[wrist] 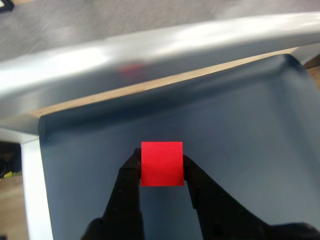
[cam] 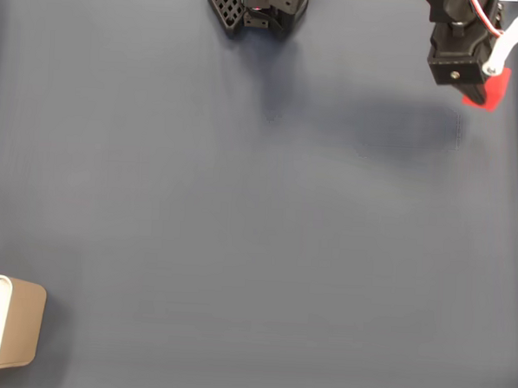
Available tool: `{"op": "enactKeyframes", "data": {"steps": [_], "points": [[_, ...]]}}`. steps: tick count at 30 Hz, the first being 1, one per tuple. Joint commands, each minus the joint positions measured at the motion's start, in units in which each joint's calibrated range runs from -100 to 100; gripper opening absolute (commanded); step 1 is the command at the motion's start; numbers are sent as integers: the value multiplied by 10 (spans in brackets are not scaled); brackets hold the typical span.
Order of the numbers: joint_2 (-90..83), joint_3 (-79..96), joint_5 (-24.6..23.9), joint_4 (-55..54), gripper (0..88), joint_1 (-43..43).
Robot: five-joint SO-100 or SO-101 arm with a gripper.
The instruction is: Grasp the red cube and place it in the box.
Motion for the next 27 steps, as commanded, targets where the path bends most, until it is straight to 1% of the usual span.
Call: {"op": "enactKeyframes", "data": {"steps": [1,6,16,27], "points": [[-29,-74,-5,14,0,43],[-23,-134,-3,36,0,103],[-15,-199,7,38,0,228],[-7,-260,5,33,0,366]]}}
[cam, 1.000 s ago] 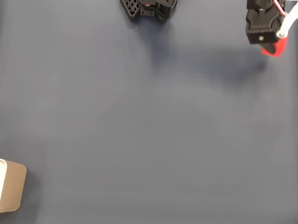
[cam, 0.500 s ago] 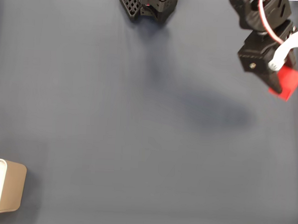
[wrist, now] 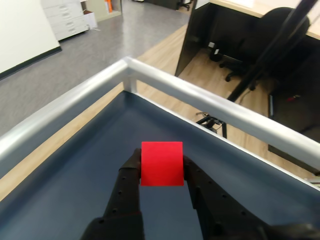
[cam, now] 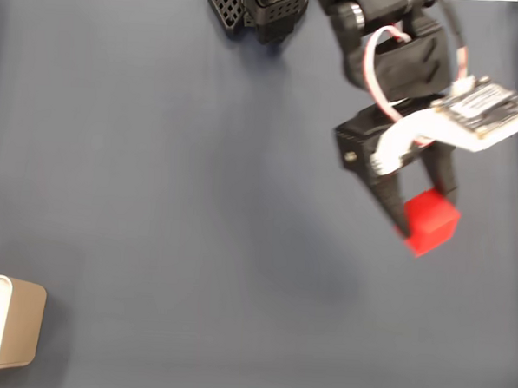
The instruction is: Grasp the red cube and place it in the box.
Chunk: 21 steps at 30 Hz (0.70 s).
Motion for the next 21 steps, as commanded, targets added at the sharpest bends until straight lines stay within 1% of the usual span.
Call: {"op": "enactKeyframes", "data": {"steps": [1,14,21], "points": [[-4,-56,2,-2,0,53],[49,-173,-14,0,0,216],[106,-249,-21,0,0,301]]}}
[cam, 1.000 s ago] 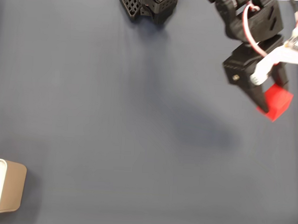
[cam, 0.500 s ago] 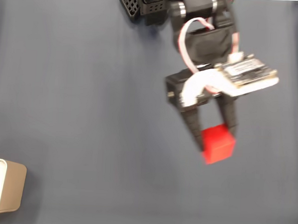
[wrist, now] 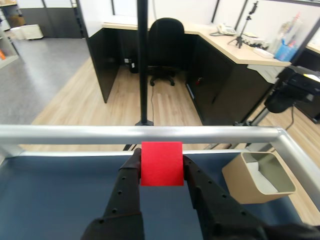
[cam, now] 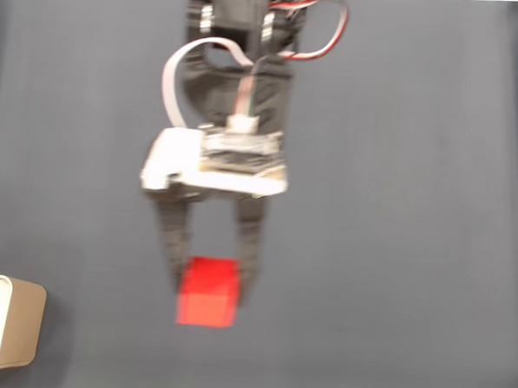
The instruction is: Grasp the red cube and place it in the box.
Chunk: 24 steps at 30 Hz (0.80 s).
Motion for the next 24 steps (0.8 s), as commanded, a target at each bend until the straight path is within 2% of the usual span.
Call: {"op": "enactKeyframes", "data": {"steps": [1,12,24], "points": [[16,-72,-6,0,0,48],[151,-222,-14,-3,0,147],[301,-376,-9,-3,0,192]]}}
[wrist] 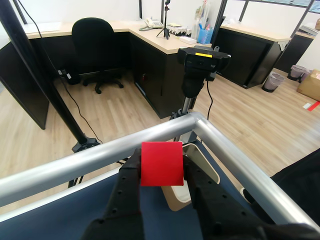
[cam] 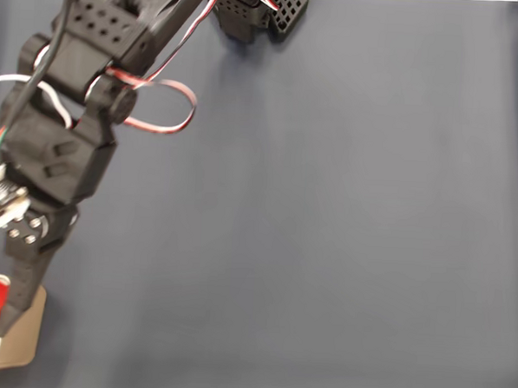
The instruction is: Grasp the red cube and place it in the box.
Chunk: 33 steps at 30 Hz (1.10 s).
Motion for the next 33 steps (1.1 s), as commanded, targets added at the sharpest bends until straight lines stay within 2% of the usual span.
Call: {"op": "enactKeyframes", "data": {"steps": [1,11,33], "points": [[24,-79,1,-2,0,14],[119,-158,11,-2,0,36],[177,-179,23,-11,0,75]]}}
